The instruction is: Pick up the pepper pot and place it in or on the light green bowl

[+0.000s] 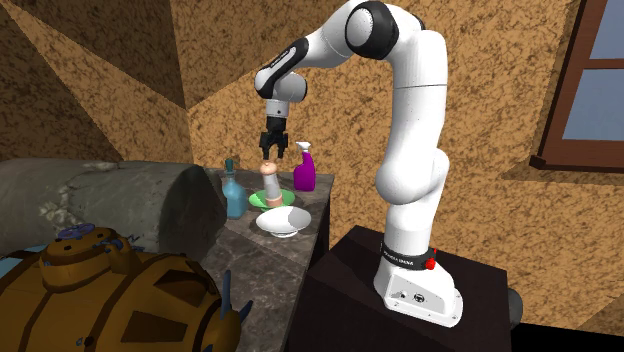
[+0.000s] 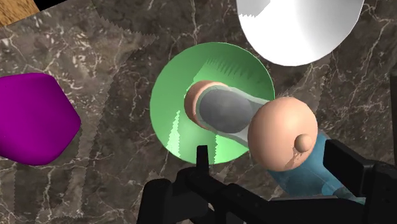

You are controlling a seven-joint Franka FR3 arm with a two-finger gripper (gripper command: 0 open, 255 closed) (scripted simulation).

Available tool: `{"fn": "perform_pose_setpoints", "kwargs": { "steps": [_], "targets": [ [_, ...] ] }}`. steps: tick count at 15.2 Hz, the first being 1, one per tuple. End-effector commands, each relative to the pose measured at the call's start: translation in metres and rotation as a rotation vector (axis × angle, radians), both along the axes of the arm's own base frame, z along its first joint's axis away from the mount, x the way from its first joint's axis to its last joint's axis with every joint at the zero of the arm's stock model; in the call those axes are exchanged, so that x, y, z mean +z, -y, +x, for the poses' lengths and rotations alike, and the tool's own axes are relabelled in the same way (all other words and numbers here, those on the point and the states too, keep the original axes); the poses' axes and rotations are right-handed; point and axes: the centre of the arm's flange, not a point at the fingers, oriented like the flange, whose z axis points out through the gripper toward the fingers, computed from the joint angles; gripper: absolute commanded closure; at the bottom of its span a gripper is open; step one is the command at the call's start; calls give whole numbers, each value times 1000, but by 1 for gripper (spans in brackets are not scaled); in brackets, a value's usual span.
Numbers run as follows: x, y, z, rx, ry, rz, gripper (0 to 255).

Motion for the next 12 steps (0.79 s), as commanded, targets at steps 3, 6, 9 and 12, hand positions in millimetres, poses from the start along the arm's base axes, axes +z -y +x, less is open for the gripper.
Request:
{"fn": "perform_pose_setpoints", "kwargs": {
  "steps": [3,6,9,12],
  "targets": [
    [26,5,-1,0,0,0,0],
    [49,9,-1,0,0,0,0],
    [49,9,-1,0,0,0,0],
    [49,9,-1,0,0,0,0]
  ]
}}
